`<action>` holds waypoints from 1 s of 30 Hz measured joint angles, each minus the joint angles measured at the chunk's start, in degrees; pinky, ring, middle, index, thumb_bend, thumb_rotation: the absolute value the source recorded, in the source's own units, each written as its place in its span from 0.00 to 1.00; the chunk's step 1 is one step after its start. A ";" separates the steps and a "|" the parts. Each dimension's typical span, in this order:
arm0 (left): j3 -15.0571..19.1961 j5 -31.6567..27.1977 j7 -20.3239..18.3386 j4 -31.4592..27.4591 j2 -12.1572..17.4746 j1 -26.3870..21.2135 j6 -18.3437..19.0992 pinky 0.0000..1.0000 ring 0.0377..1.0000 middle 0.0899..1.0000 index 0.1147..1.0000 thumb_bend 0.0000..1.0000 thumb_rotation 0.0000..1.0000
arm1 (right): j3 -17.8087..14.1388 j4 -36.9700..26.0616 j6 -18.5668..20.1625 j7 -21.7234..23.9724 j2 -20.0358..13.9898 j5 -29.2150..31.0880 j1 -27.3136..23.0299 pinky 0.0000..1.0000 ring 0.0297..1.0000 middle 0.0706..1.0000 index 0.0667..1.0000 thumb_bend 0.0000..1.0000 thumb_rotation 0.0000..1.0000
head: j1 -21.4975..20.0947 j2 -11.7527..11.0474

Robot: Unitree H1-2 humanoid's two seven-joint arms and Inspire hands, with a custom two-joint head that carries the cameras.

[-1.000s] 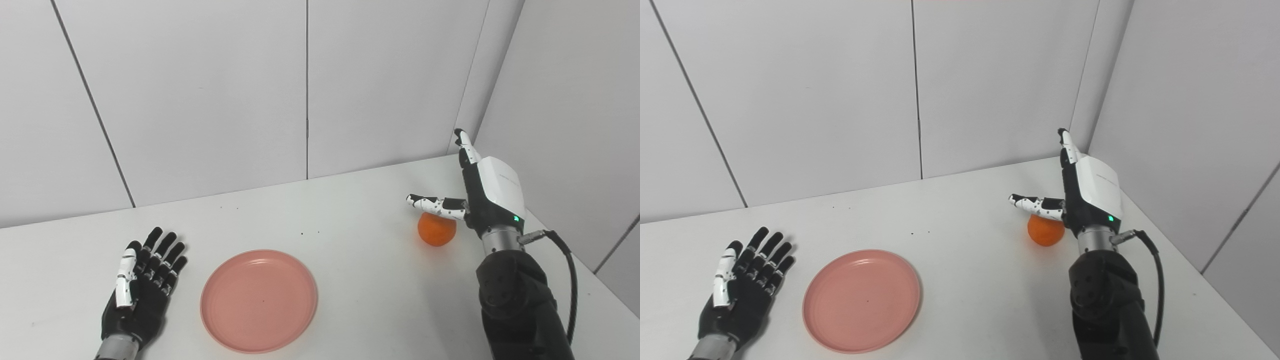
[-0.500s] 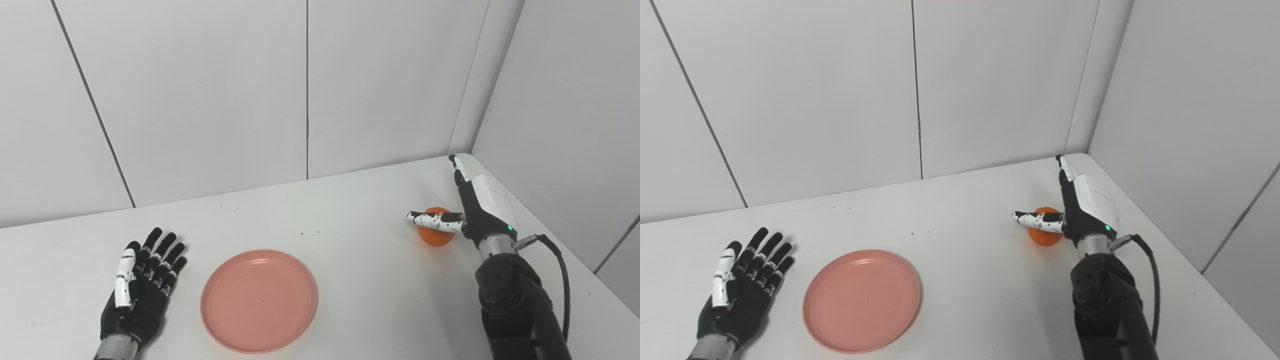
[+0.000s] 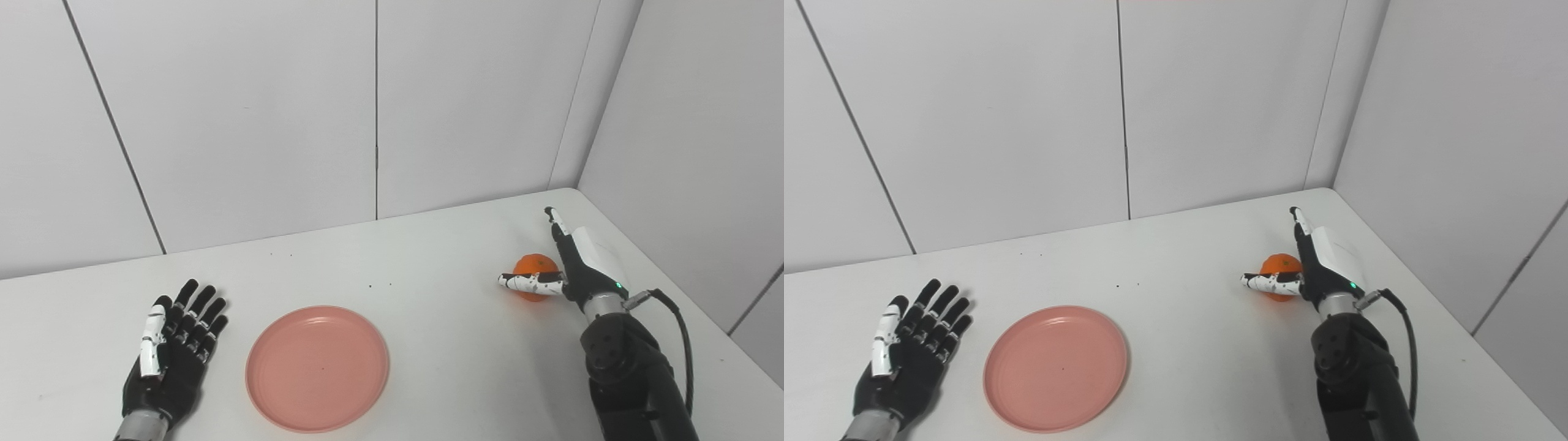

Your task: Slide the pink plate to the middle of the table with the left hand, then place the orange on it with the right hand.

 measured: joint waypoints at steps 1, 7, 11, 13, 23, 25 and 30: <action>0.00 0.00 0.00 0.00 0.01 0.00 0.00 0.99 0.94 0.94 0.94 0.31 1.00 | -0.02 0.41 0.00 0.18 0.03 -0.28 -0.03 0.79 0.91 0.94 0.97 1.00 0.39 | 0.00 0.17; -0.01 0.00 -0.03 -0.04 0.12 0.00 0.06 0.99 0.94 0.94 0.94 0.31 1.00 | -0.26 1.73 0.00 0.45 0.12 -0.96 -0.43 0.79 0.91 0.94 0.96 1.00 0.38 | 0.00 0.44; -0.03 0.00 -0.08 -0.04 0.24 0.01 0.06 0.99 0.94 0.94 0.94 0.31 1.00 | -0.72 3.21 0.00 1.05 0.15 -1.18 -0.88 0.78 0.90 0.94 0.96 1.00 0.38 | 0.09 0.62; -0.04 0.00 -0.08 -0.04 0.28 0.01 0.06 0.99 0.94 0.94 0.94 0.31 1.00 | -1.04 3.84 0.00 1.32 0.19 -1.48 -1.32 0.78 0.90 0.94 0.95 1.00 0.38 | 0.18 0.62; -0.03 0.00 -0.13 -0.06 0.27 0.02 0.06 0.98 0.94 0.94 0.94 0.32 1.00 | -2.95 6.17 0.00 2.47 0.17 -1.44 -2.15 0.73 0.87 0.91 0.93 1.00 0.38 | 0.53 0.79; 0.02 -0.01 -0.13 -0.05 0.28 0.03 0.06 0.98 0.94 0.94 0.94 0.32 1.00 | -3.26 6.64 0.00 2.54 0.16 -1.60 -2.21 0.72 0.86 0.90 0.92 1.00 0.38 | 0.62 0.79; 0.16 -0.03 -0.13 -0.06 0.28 0.02 0.08 0.98 0.94 0.94 0.94 0.32 1.00 | -3.45 7.24 0.00 2.62 0.15 -1.95 -2.47 0.65 0.80 0.84 0.92 1.00 0.38 | 0.79 0.79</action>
